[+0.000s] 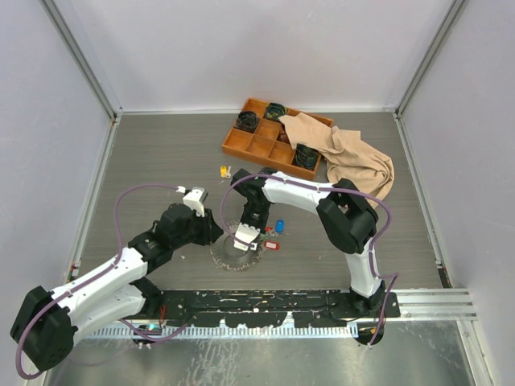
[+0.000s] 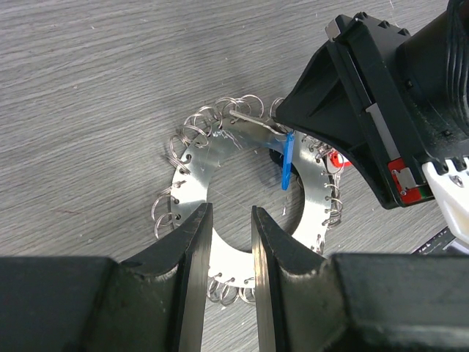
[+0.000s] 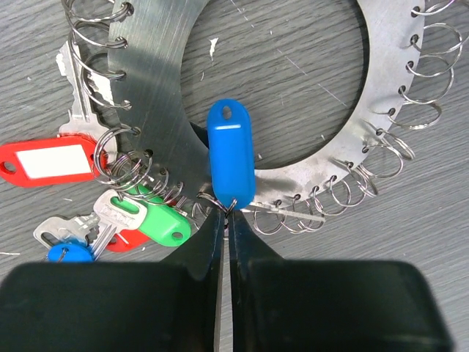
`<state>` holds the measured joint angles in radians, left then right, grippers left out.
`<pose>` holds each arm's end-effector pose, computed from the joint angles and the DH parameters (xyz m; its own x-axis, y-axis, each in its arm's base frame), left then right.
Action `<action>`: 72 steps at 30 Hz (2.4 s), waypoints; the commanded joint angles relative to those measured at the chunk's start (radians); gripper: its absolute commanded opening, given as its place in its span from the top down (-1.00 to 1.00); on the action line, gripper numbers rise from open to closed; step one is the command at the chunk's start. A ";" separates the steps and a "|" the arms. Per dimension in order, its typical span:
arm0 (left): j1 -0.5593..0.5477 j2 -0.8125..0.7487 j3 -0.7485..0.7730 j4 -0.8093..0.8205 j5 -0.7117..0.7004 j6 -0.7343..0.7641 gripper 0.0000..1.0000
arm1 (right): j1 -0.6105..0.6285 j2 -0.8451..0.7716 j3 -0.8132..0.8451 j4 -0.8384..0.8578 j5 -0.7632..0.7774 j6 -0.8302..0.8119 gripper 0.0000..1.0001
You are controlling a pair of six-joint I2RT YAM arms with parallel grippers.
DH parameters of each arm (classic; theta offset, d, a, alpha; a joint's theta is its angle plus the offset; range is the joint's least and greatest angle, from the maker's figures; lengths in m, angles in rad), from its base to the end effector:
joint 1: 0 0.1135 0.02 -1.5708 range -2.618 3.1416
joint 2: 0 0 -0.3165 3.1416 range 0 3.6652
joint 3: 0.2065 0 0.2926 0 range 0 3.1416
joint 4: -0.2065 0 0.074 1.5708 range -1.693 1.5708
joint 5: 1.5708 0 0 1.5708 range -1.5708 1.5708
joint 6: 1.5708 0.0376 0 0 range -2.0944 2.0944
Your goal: Remove the keys from the keyring
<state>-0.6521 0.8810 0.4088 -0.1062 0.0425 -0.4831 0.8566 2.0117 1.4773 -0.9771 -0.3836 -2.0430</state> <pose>0.1535 -0.1192 0.2198 -0.6796 -0.0650 -0.7307 0.3601 0.8382 -0.4095 0.2766 0.3406 0.1968 0.9344 -0.1829 -0.3058 -0.2570 -0.9404 -0.2227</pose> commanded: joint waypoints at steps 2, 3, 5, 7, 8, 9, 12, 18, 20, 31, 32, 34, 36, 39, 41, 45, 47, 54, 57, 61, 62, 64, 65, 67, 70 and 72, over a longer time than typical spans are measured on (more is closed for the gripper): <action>0.006 -0.026 0.007 0.024 0.012 -0.006 0.42 | 0.004 -0.042 0.034 -0.022 0.015 0.024 0.98; 0.006 -0.028 0.007 0.023 0.013 -0.007 0.42 | 0.004 -0.049 0.033 -0.017 0.013 0.034 0.98; 0.006 -0.033 0.006 0.023 0.014 -0.010 0.42 | 0.002 -0.067 0.026 -0.003 0.013 0.059 0.98; 0.007 -0.034 0.008 0.026 0.018 -0.012 0.42 | 0.002 -0.087 0.016 0.019 0.017 0.100 0.98; 0.007 -0.036 0.010 0.030 0.023 -0.012 0.41 | 0.002 -0.099 0.006 0.035 0.022 0.125 0.98; 0.006 -0.036 0.010 0.035 0.031 -0.013 0.40 | 0.002 -0.112 -0.002 0.052 0.030 0.154 0.98; 0.006 -0.039 0.004 0.083 0.057 -0.029 0.25 | 0.002 -0.148 -0.030 0.113 0.057 0.261 0.98; 0.006 -0.048 -0.022 0.203 0.121 -0.030 -0.10 | 0.002 -0.257 -0.121 0.248 0.098 0.506 0.98; 0.008 -0.064 -0.033 0.229 0.138 0.029 -0.18 | 0.001 -0.295 -0.164 0.297 0.103 0.572 0.99; 0.008 -0.168 -0.222 0.700 0.321 0.367 -0.26 | -0.108 -0.485 -0.334 0.467 -0.163 0.849 0.98; 0.007 -0.163 -0.221 0.729 0.340 0.382 -0.27 | -0.117 -0.500 -0.350 0.479 -0.182 0.859 0.98; 0.007 -0.148 -0.216 0.764 0.363 0.415 -0.28 | -0.132 -0.521 -0.377 0.491 -0.205 0.868 0.99; 0.006 -0.129 -0.205 0.795 0.369 0.452 -0.30 | -0.135 -0.536 -0.398 0.503 -0.212 0.875 0.98; 0.004 -0.063 -0.166 0.826 0.362 0.487 -0.31 | -0.139 -0.545 -0.402 0.494 -0.230 0.877 0.98; -0.009 0.002 -0.128 0.835 0.361 0.511 -0.31 | -0.142 -0.544 -0.391 0.479 -0.247 0.881 0.98; -0.032 0.123 -0.081 0.861 0.362 0.587 -0.33 | -0.151 -0.541 -0.382 0.460 -0.275 0.883 0.98; -0.033 0.177 -0.067 0.885 0.385 0.613 -0.32 | -0.156 -0.539 -0.379 0.452 -0.288 0.882 0.98; -0.035 0.315 0.007 0.868 0.514 0.694 -0.28 | -0.161 -0.533 -0.368 0.436 -0.295 0.881 0.98; -0.035 0.332 0.025 0.820 0.560 0.705 -0.22 | -0.166 -0.534 -0.366 0.433 -0.297 0.879 0.98; -0.034 0.355 0.035 0.794 0.602 0.697 -0.09 | -0.166 -0.530 -0.360 0.423 -0.304 0.873 0.98; -0.034 0.363 0.038 0.788 0.611 0.696 -0.05 | -0.167 -0.528 -0.359 0.421 -0.306 0.873 0.98; -0.034 0.380 0.047 0.784 0.627 0.691 0.01 | -0.167 -0.525 -0.357 0.416 -0.309 0.870 0.98; -0.034 0.407 0.052 0.784 0.635 0.686 0.03 | -0.167 -0.525 -0.357 0.415 -0.309 0.868 0.98; -0.034 0.441 0.059 0.787 0.630 0.679 0.06 | -0.167 -0.525 -0.357 0.413 -0.310 0.867 0.98; -0.034 0.467 0.053 0.810 0.585 0.680 0.06 | -0.167 -0.525 -0.355 0.406 -0.318 0.863 0.98; -0.035 0.468 0.052 0.811 0.549 0.689 0.06 | -0.168 -0.525 -0.354 0.405 -0.322 0.862 0.98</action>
<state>-0.6811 1.3392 0.4362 0.6758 0.6403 0.1947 0.6811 1.5078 1.0714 -0.5911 -0.6506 -1.1728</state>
